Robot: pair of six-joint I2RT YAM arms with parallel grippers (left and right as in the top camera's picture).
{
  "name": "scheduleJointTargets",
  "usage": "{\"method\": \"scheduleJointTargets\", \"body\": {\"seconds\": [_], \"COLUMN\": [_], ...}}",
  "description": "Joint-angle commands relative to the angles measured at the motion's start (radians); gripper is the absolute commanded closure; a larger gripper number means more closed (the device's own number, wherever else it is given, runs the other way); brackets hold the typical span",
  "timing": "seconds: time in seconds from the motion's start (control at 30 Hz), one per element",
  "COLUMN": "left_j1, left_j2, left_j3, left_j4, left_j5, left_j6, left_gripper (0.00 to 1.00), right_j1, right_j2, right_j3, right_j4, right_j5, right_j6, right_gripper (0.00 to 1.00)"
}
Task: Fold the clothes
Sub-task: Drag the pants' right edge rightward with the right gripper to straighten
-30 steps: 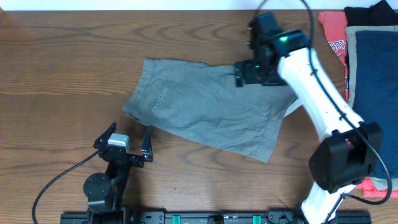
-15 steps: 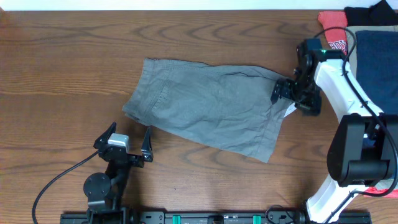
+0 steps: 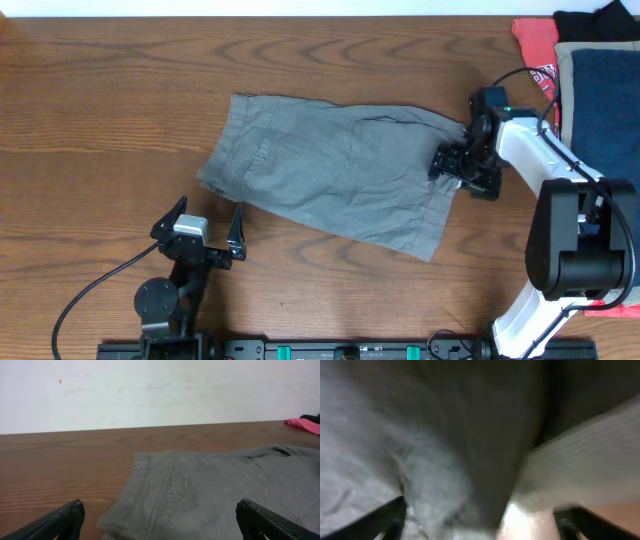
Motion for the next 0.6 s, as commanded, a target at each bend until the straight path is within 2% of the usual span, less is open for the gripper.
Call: {"method": "scheduleJointTargets", "body": {"seconds": [0.0,0.07,0.23,0.3,0.33,0.43,0.57], "left_j1": [0.004,0.004,0.004,0.004,0.004,0.004,0.004], "left_j2": [-0.001,-0.001,-0.001,-0.001,-0.001,-0.001,-0.001], "left_j3": [-0.017,-0.017,-0.017,-0.017,-0.017,-0.017,-0.017], "left_j4": [-0.036,-0.036,-0.036,-0.036,-0.036,-0.036,-0.036], "left_j5": [0.021,0.021,0.021,0.021,0.021,0.021,0.021], "left_j6": [0.006,0.006,0.006,0.006,0.006,0.006,0.006], "left_gripper": [0.02,0.02,0.02,0.02,0.02,0.02,0.02], "right_j1": [0.01,0.014,0.017,0.016,0.015,0.003,-0.025], "right_j2": [0.007,0.007,0.007,0.007,0.007,0.007,0.007], "right_j3": [-0.05,-0.079,-0.098,-0.098,-0.098,-0.098,-0.092], "right_j4": [0.041,0.073,0.09,0.098,0.105,0.145,0.224], "right_j5": [-0.04,-0.04,-0.039,-0.039,-0.039,-0.023,-0.02], "right_j6": [0.013,0.013,0.016,0.016,0.016,0.016,0.016], "right_gripper": [0.27,0.36,0.48,0.63,0.67,0.73,0.99]}}
